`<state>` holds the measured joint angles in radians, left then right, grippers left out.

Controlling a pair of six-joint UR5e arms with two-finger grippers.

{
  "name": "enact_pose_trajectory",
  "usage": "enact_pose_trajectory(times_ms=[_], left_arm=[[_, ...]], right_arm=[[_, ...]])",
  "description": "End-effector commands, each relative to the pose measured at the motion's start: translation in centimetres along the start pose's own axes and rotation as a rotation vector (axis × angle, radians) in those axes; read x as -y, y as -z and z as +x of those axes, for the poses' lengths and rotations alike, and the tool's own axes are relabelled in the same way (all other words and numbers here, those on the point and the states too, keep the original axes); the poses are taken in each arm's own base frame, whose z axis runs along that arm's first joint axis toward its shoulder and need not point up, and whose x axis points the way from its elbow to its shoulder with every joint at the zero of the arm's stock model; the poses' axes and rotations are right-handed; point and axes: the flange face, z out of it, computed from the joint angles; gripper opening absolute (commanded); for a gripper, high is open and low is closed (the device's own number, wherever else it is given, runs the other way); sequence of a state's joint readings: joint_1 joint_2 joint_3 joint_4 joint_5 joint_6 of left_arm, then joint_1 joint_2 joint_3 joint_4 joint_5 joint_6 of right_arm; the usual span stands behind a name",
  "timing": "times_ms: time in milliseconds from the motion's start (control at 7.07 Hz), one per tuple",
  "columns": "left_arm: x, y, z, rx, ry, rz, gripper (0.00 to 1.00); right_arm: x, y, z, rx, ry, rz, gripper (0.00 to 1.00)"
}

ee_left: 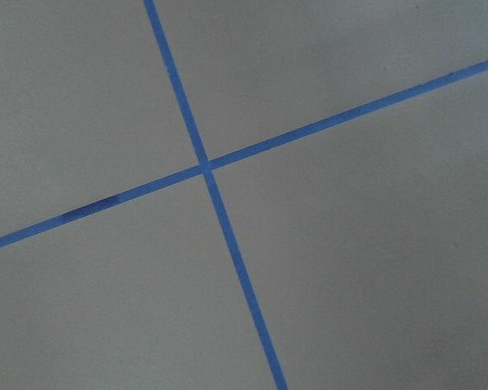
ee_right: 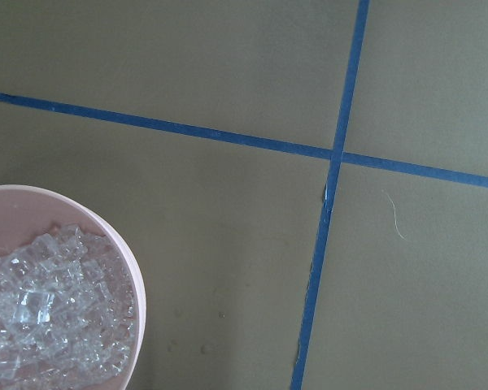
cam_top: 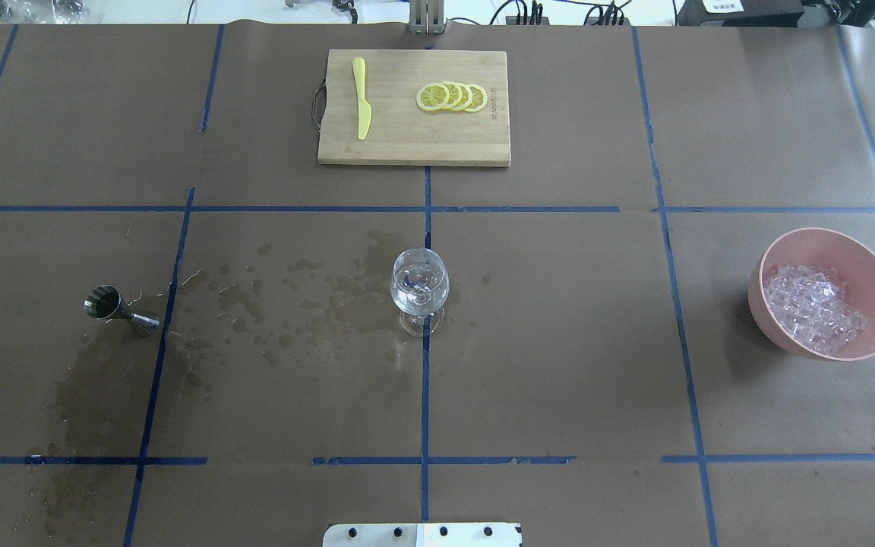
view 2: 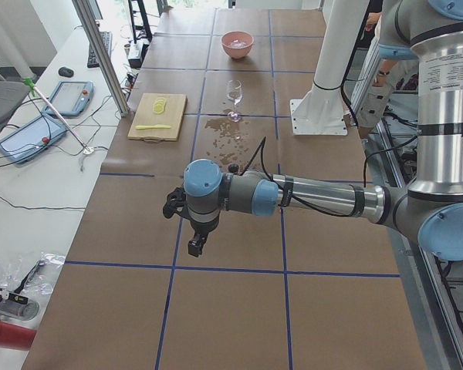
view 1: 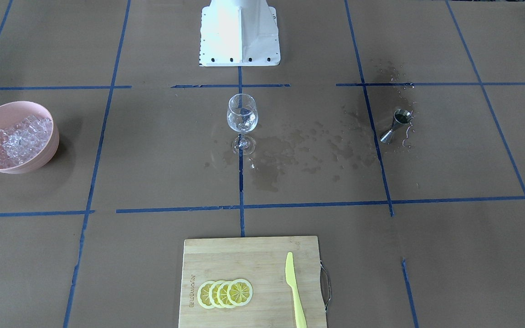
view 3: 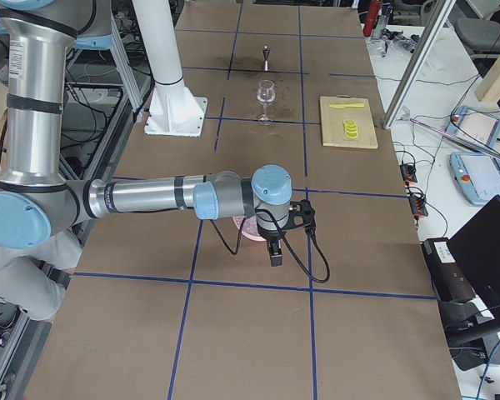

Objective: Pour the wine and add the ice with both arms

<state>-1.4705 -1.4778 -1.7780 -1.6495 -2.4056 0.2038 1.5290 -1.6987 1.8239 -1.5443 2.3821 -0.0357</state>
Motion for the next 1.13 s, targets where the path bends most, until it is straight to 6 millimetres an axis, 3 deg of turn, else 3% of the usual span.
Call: enact_pose_trajectory(times_ms=[0,142,425,708,991], left_arm=[[2.6,-0.3,5.7,-0.14,-0.049,0.118,1.0],[3.2,0.6,6.8,-0.128,0.02,0.226,1.0],[3.1,-4.0,11.8,-0.02,-0.058,0.357,1.0],[-1.5,-5.5,14.2,-0.03,-0.058,0.492,1.0],[-1.8,-9.5,22.1,-0.121,0.051,0.507,1.0]], right_arm=[[3.1,0.7,-2.2,0.005,0.055,0.022,1.0],[3.4,-0.1,-2.7,0.0,0.063,0.008,1.0],[3.6,-0.1,-2.8,0.002,0.083,0.033,1.0],[3.8,-1.0,-3.1,0.006,0.093,0.02,1.0],[3.8,-1.2,-3.3,0.007,0.097,0.015,1.0]])
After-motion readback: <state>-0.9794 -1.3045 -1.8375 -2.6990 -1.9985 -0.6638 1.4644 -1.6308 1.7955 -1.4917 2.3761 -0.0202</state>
